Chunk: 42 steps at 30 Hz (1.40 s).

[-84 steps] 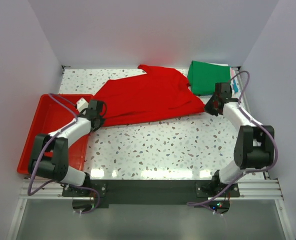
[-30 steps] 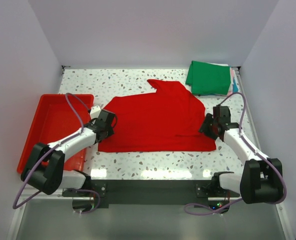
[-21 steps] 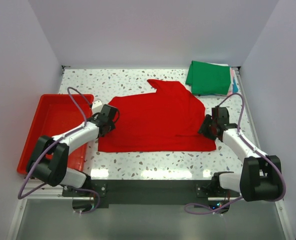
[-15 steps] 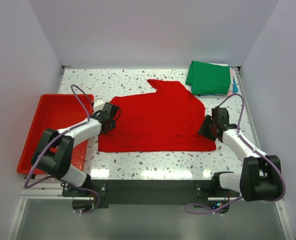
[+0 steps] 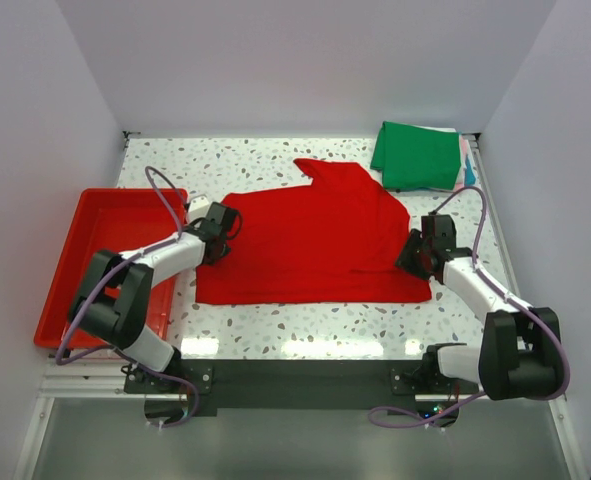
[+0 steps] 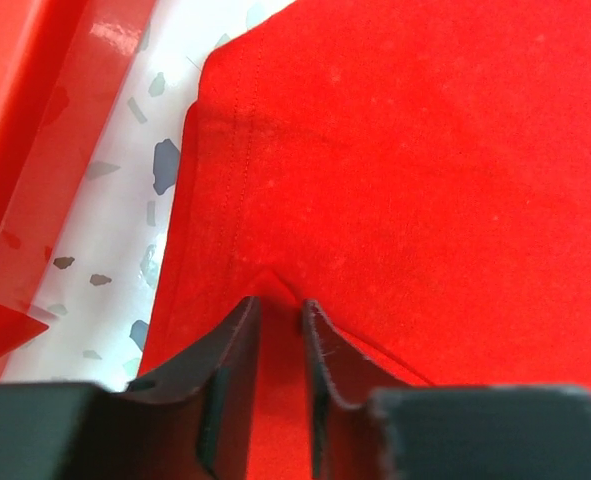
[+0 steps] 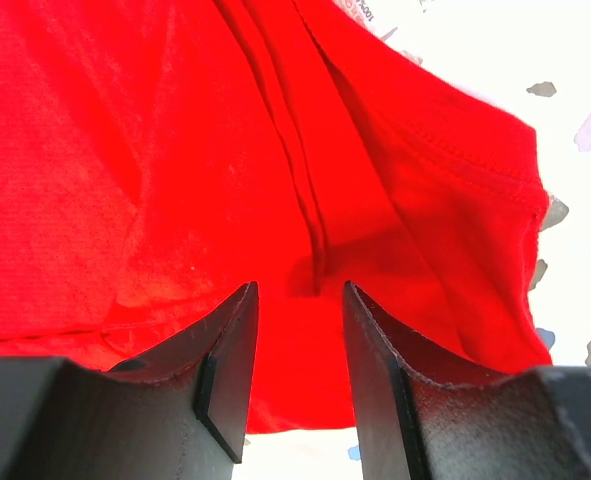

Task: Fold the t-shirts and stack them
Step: Fold the tshirt

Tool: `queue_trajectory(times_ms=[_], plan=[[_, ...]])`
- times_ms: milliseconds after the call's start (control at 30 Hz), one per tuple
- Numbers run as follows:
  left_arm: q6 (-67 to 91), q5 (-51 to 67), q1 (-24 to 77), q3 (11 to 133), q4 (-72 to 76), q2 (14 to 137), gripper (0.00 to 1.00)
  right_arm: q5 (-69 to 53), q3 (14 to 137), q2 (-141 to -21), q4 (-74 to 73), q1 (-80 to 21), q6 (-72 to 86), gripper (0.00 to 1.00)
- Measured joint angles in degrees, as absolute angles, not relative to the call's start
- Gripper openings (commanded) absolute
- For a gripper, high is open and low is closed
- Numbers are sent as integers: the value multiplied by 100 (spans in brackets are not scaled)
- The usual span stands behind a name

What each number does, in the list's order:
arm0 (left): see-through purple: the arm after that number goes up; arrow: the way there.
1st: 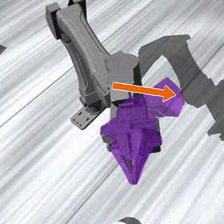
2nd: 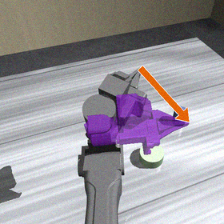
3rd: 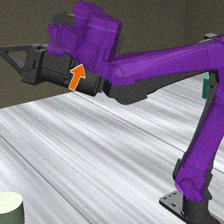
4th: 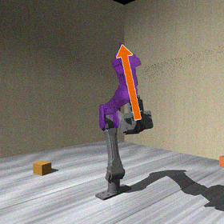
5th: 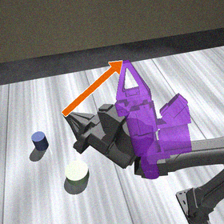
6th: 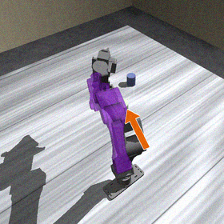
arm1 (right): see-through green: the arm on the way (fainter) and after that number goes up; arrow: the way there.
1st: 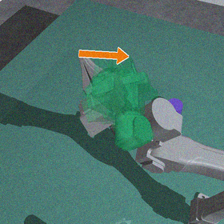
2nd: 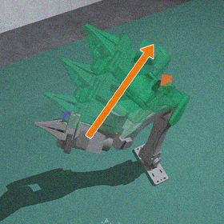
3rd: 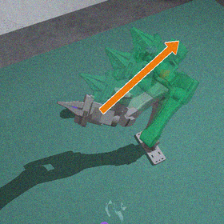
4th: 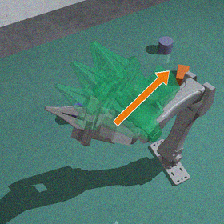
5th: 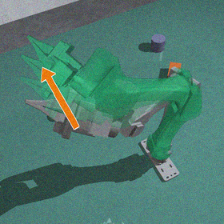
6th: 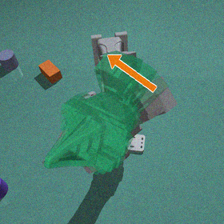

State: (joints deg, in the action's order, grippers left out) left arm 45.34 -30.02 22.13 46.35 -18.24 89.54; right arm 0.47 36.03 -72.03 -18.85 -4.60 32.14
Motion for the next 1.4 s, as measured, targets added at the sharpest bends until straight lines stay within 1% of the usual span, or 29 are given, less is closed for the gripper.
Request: queue_trajectory(times_ms=[33,100,133,200,233,300,433,600,667,733,767,833,867,967,1000,1167,1400], plan=[[4530,-3000,2213,4644,-1826,8971,21,47,3603,-7203,-1879,-464,3214,43],[4528,-2987,2213,4665,-1820,9013,18,47,3603,-7205,-1868,-480,3218,43],[4528,-2978,2213,4670,-1817,9019,14,47,3601,-7205,-1861,-484,3223,43],[4521,-2971,2211,4676,-1806,9019,12,45,3599,-7205,-1846,-489,3236,43],[4521,-2963,2209,4678,-1804,9019,9,47,3599,-7205,-1839,-489,3240,43],[4521,-2958,2202,4681,-1804,9019,7,45,3599,-7212,-1828,-495,3253,43],[4519,-2941,2180,4683,-1804,9019,0,45,3599,-7343,-1769,-510,3260,43],[4517,-2919,2176,4683,-1806,9002,0,47,3599,-7478,-1745,-528,3291,43],[4517,-2917,2176,4683,-1806,8973,0,45,3599,-7507,-1715,-532,3301,41],[4519,-2915,2176,4683,-1809,8923,0,45,3599,-7566,-1671,-537,3310,37],[4519,-2915,2176,4683,-1809,8888,0,47,3599,-7596,-1653,-537,3323,30],[4519,-2915,2176,4683,-1809,8823,0,47,3599,-7675,-1621,-537,3350,24],[4519,-2915,2176,4683,-1809,8792,0,47,3599,-7714,-1605,-539,3371,17],[4521,-2915,2176,4676,-1809,8700,0,45,3599,-7769,-1573,-550,3409,7],[4523,-2915,2176,4670,-1809,8672,0,45,3601,-7769,-1573,-554,3420,0],[4550,-2917,2176,4556,-1826,8449,0,45,3686,-7760,-1599,-563,3459,0],[4727,-2919,2176,4296,-1925,7979,0,40,4176,-7570,-1815,-563,3481,0]])
